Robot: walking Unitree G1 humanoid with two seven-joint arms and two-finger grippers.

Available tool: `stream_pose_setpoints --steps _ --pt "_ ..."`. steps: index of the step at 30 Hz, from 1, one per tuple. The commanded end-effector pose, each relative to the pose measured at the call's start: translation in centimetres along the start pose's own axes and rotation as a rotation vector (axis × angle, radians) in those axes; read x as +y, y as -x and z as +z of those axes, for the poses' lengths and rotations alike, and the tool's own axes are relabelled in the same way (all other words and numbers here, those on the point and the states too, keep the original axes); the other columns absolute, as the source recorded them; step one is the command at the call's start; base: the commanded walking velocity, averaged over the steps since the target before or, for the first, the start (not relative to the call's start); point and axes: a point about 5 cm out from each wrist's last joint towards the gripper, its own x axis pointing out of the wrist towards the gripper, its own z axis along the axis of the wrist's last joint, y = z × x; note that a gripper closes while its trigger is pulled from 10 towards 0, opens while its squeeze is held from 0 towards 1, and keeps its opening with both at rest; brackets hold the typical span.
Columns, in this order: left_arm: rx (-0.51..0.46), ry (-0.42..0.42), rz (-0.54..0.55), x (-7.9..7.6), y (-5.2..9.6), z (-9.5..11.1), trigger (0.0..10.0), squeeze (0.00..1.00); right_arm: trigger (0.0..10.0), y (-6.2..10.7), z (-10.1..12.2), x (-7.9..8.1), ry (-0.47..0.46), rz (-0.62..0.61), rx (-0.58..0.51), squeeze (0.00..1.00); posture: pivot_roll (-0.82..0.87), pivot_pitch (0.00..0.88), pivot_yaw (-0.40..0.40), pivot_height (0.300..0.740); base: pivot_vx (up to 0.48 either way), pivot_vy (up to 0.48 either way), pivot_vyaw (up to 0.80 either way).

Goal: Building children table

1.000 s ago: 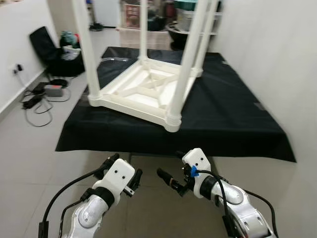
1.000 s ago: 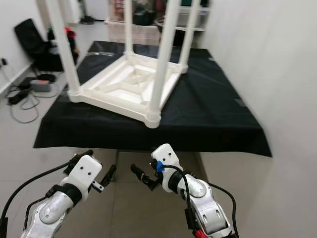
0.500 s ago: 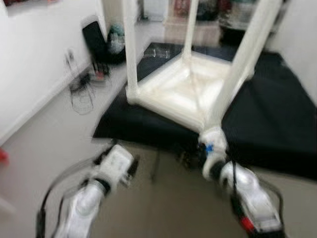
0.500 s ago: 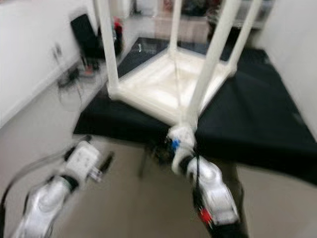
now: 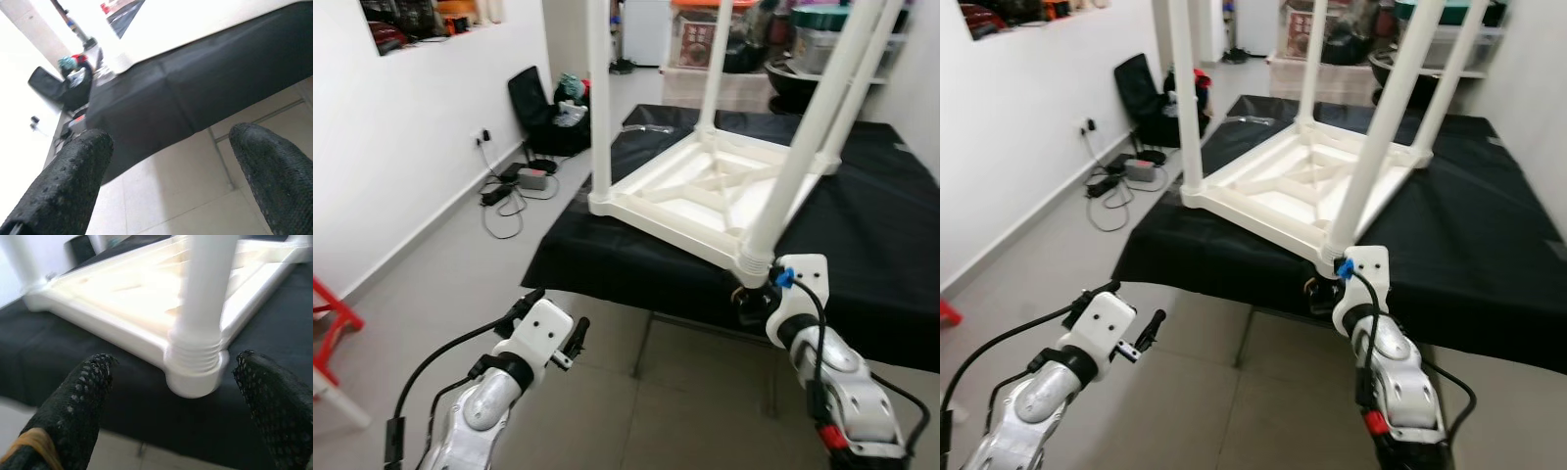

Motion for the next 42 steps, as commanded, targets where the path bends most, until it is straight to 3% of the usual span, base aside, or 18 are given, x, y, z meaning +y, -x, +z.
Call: stream_pose_setpoints --steps 1,6,8,16,19,23,37,42 --pt "0.017 0.009 0.038 0.5 0.5 0.1 10.0 0.0 10.0 -0.7 1.7 1.7 -0.058 0.055 -0.049 0.0 -0.07 0.102 -0.024 0.74 0.0 0.0 0.0" --pt "0.064 0.039 0.063 0.8 1.6 -0.3 10.0 0.0 10.0 -1.8 3.6 2.8 -0.05 0.052 -0.105 0.0 -0.07 0.14 -0.022 0.74 0.0 0.0 0.0" --pt "0.063 0.069 0.014 0.0 3.2 0.1 10.0 0.0 10.0 -2.7 4.8 3.2 -0.081 0.031 -0.143 0.0 -0.06 0.176 -0.016 0.74 0.0 0.0 0.0" --pt "0.045 0.108 -0.011 -0.6 4.4 0.8 10.0 0.0 10.0 -3.6 6.2 3.9 -0.091 0.007 -0.156 0.0 -0.04 0.211 -0.016 0.74 0.0 0.0 0.0" --pt "0.042 0.117 -0.005 -0.6 5.2 1.4 10.0 0.0 10.0 -4.4 7.1 3.1 -0.075 -0.099 -0.146 0.0 -0.02 0.239 -0.025 0.74 0.0 0.0 0.0" --pt "0.043 0.121 -0.003 -0.6 5.6 1.6 10.0 0.0 10.0 -4.7 7.5 2.1 -0.072 -0.149 -0.143 0.0 -0.02 0.249 -0.028 0.74 0.0 0.0 0.0" --pt "0.034 0.132 -0.016 -0.7 6.2 2.2 10.0 0.0 10.0 -4.0 8.5 0.5 -0.062 -0.189 -0.19 0.0 -0.02 0.255 -0.029 0.74 0.0 0.0 0.0" --pt "0.028 0.139 -0.023 -0.8 6.4 2.5 10.0 0.0 10.0 -4.6 8.9 0.0 -0.037 -0.246 -0.209 0.0 -0.01 0.249 -0.03 0.74 0.0 0.0 0.0"
